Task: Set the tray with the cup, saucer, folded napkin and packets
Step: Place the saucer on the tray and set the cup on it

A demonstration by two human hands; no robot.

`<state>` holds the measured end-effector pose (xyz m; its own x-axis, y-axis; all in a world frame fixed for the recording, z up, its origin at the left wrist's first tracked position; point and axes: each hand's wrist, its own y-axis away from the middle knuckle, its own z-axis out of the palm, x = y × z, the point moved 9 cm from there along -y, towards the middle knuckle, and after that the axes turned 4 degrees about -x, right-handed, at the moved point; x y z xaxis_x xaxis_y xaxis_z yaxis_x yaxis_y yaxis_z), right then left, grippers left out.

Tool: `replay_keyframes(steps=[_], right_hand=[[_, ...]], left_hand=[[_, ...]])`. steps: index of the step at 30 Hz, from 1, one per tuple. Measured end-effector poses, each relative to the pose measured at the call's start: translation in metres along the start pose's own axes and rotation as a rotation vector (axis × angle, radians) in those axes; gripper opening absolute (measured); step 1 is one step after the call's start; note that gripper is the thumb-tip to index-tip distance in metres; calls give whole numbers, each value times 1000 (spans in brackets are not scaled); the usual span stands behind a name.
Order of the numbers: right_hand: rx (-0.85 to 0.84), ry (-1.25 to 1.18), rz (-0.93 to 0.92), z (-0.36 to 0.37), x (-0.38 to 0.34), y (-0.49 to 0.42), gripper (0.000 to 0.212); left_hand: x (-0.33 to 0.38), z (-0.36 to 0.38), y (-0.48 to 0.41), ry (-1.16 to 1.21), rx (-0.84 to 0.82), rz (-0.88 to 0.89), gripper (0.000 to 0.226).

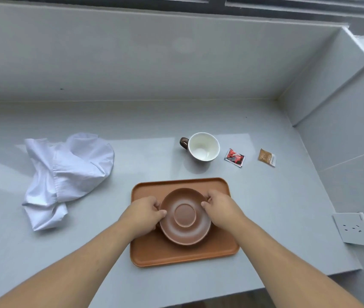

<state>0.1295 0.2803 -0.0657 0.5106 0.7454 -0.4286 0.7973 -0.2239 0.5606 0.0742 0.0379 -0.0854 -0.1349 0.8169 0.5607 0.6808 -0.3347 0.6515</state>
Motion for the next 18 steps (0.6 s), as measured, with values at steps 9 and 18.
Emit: replay_keyframes(steps=[9, 18], right_hand=[[-20, 44, -27, 0, 1, -9, 16], [127, -95, 17, -76, 5, -42, 20]], left_hand=[[-4, 5, -11, -27, 16, -32, 22], [52, -60, -38, -181, 273, 24, 29]])
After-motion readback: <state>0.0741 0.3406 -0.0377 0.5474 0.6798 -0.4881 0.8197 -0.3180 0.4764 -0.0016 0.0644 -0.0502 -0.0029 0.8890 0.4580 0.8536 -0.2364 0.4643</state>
